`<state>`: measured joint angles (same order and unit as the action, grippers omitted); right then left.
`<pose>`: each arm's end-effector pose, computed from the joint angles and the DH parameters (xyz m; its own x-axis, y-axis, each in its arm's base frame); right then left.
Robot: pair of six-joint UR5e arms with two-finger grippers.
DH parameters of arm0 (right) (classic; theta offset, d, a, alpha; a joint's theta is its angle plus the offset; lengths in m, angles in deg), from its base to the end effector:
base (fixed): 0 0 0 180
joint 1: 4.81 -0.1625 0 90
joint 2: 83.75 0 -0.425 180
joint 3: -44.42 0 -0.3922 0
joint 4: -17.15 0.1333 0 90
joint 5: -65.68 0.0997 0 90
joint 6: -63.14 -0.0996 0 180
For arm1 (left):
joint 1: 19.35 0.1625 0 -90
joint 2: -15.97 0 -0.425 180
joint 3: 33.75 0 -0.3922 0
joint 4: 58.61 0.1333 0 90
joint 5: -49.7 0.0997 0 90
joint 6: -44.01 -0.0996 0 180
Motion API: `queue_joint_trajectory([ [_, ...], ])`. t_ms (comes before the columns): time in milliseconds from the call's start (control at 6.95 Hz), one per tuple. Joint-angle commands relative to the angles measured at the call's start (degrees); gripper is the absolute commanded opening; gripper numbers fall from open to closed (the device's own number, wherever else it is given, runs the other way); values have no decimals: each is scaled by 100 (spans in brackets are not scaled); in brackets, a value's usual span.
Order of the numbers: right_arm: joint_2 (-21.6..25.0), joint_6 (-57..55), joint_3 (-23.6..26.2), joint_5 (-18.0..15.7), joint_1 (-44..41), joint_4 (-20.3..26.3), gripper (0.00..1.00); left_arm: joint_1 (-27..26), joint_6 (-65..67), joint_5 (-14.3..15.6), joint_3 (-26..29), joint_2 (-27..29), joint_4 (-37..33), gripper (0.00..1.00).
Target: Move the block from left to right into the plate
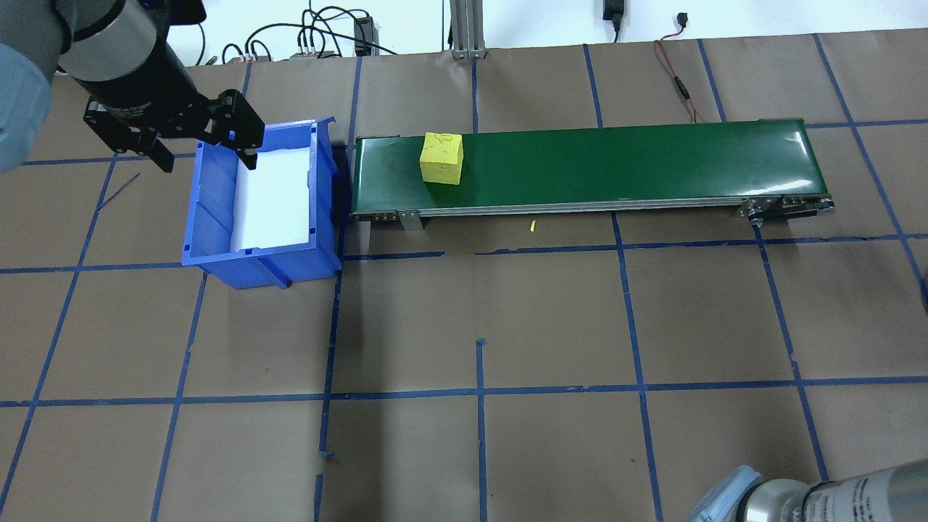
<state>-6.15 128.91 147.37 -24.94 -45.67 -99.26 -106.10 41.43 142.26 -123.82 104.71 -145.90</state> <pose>-0.3274 -0.4580 0.3119 -0.9580 -0.2861 0.0213 -0.2861 0.9582 0.0023 -0.1009 -0.4955 0.5031 -0.9988 -0.0148 -0.0476 -0.0116 0.9978 -0.0659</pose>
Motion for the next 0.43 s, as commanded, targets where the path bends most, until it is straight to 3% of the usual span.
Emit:
queue_joint_trajectory([
  [0,326,-2146,-195,149,-1557,374,100,-43,-7,-37,-89,-67,1,100],
  [288,256,-4536,-292,508,-2956,330,100,-132,11,-37,-72,-67,1,100],
])
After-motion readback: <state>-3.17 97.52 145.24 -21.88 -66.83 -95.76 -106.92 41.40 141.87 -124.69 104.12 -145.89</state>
